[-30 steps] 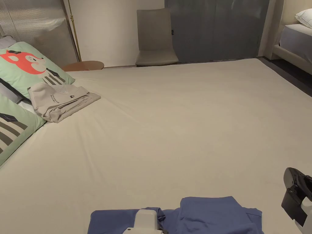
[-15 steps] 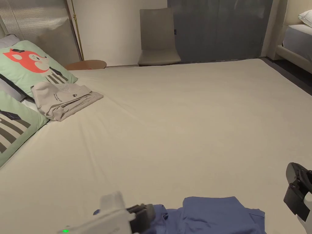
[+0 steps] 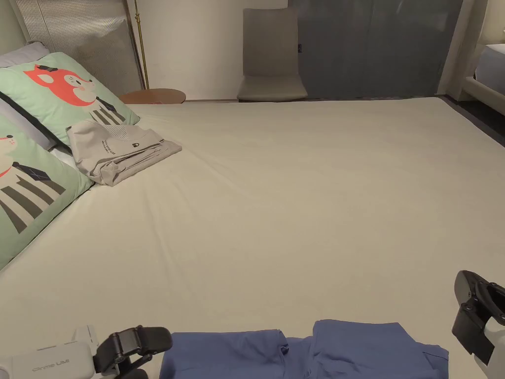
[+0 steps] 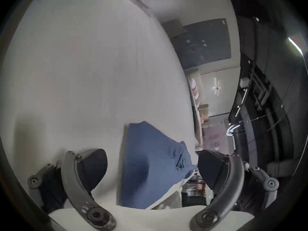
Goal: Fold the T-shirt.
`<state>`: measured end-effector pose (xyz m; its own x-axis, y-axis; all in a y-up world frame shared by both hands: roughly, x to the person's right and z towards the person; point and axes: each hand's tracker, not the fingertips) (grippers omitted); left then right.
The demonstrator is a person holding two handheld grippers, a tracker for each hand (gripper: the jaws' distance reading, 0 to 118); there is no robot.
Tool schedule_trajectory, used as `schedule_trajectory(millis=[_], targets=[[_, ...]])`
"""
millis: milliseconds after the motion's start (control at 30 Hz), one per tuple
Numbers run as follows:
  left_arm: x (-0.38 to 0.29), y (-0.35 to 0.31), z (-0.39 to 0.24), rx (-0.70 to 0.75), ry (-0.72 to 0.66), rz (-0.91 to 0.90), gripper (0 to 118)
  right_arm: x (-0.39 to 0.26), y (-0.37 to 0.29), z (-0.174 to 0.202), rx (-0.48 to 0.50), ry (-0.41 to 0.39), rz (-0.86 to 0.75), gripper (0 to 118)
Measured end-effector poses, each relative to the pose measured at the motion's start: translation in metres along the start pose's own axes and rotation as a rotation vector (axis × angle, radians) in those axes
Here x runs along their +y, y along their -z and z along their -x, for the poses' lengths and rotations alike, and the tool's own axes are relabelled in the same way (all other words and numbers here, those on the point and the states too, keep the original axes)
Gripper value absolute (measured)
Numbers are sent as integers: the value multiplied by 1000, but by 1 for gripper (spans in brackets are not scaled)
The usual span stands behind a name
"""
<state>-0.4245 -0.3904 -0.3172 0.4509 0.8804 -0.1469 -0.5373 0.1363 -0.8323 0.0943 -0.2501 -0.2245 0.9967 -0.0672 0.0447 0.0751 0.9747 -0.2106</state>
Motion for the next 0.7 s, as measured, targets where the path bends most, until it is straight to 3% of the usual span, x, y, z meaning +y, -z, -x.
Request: schedule_trajectory(millis=[33,133,167,200,300,433,567,700], targets=[[-3,7,2,-2,4,6,99,1,0,1,2,-5,1,1],[-13,26,4,-20,1,14,47,3,-1,3,2,-16,-4,1],[-17,36,6,33,-21,35,19,4,0,4,2,-17,-5,1],[-21,41,7,59,11,50,15,4,0,4,3,-16,-5,1],[-20,29,3,-11,-19,22,13,6,0,4,2,-18,-7,1],[-20,7,-4,54,65,27,11,8,0,3,4,-26,-14,1],[-15,-43,-4,73,50,-62,10,8,-2,1,1,-14,-20,1],[-5,-91,0,194,7,-162,10,5,-1,1,10,0,-12,1]])
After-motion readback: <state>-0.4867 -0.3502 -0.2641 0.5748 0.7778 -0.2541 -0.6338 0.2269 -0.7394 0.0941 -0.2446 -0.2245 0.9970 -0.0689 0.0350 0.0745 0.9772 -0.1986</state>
